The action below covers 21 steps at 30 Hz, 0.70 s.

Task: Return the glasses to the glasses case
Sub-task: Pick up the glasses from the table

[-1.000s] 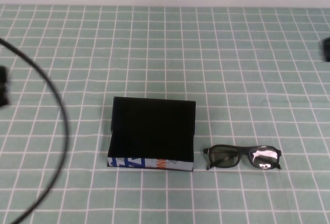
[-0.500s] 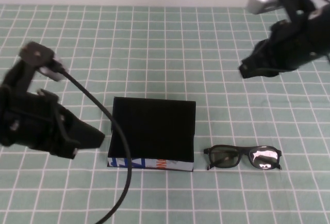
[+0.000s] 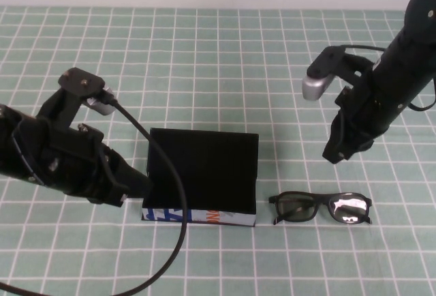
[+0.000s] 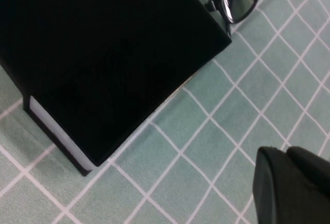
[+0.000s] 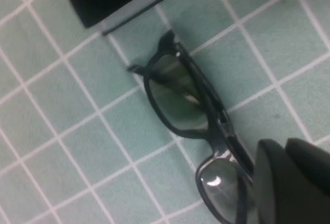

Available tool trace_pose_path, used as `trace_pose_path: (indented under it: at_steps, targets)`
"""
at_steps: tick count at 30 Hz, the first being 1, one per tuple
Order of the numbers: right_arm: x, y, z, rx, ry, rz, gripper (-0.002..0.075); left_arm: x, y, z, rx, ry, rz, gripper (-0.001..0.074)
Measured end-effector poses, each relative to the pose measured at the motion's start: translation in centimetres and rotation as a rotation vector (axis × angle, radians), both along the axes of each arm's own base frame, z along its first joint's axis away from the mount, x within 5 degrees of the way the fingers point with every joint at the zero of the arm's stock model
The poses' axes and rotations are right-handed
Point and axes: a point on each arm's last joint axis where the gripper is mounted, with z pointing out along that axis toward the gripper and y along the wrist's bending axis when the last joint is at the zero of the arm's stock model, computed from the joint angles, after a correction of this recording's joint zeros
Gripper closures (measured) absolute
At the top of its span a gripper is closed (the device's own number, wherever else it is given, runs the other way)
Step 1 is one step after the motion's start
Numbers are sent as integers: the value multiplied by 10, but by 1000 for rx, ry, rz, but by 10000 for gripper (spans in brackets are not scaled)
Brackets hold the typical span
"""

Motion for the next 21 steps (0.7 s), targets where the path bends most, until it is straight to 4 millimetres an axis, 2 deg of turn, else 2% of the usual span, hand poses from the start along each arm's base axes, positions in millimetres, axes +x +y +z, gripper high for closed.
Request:
trace_pose_path:
  at_steps: [4, 9, 15, 21]
  targets:
    - [-2, 0, -4, -5, -2, 49, 633, 0, 0, 0, 1, -3, 3, 737]
    - [-9, 6, -12, -18, 20, 97, 448, 0, 0, 0, 0, -3, 3, 737]
    - [-19, 9, -28, -39, 51, 174, 407, 0, 0, 0, -1, 2, 0, 737]
    - [-13, 10, -33, -38, -4, 177, 405, -1, 0, 0, -2, 9, -6, 737]
